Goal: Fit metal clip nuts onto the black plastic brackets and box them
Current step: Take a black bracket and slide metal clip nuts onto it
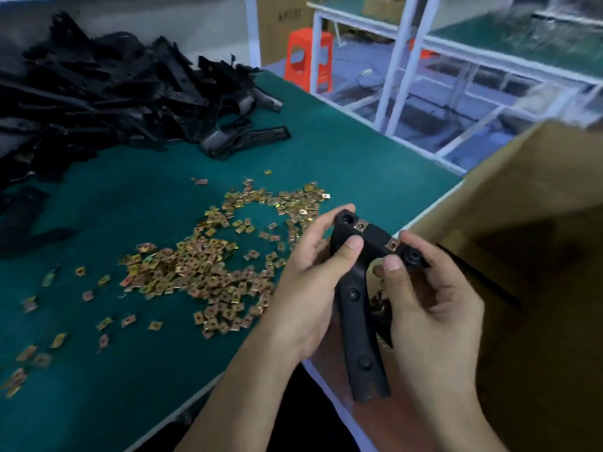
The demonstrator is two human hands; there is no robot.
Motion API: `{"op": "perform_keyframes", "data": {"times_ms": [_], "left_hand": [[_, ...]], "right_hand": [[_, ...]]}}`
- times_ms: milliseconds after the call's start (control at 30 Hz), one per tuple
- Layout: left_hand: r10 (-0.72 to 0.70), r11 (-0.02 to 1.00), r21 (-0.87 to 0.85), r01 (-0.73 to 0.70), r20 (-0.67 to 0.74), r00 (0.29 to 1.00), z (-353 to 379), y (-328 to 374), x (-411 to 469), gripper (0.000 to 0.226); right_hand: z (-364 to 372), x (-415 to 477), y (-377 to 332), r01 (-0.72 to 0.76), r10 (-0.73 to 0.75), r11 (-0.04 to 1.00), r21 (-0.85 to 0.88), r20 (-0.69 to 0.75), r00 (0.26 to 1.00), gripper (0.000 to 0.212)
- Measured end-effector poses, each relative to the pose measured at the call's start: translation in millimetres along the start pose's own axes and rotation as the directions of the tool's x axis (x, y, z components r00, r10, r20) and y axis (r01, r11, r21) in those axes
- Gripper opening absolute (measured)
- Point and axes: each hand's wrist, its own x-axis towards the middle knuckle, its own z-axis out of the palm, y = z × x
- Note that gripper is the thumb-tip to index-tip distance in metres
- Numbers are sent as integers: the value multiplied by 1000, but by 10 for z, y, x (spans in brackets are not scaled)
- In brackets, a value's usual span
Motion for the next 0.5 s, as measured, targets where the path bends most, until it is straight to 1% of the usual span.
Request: {"op": "perform_keyframes", "data": {"times_ms": [100,200,333,433,500], "left_hand": [[-56,996,78,51,58,997,220,-233,171,35],[-85,980,189,67,89,992,400,-437,293,32],[-116,915,396,71,89,989,574,-674,403,32],[-132,880,471,64,113,985,617,-822,480,35],[-170,827,557,78,115,979,613,-895,521,45]], "right_hand": [[-296,148,13,-10,2,994,-113,-68,998,27],[-548,257,61,-44,24,990,-131,-152,988,29],[-793,362,155,-76,35,982,-170,-234,972,33],[-929,437,236,-155,94,962,-225,-261,961,42],[-1002,477,293,-232,154,919,-319,-251,956,54]]}}
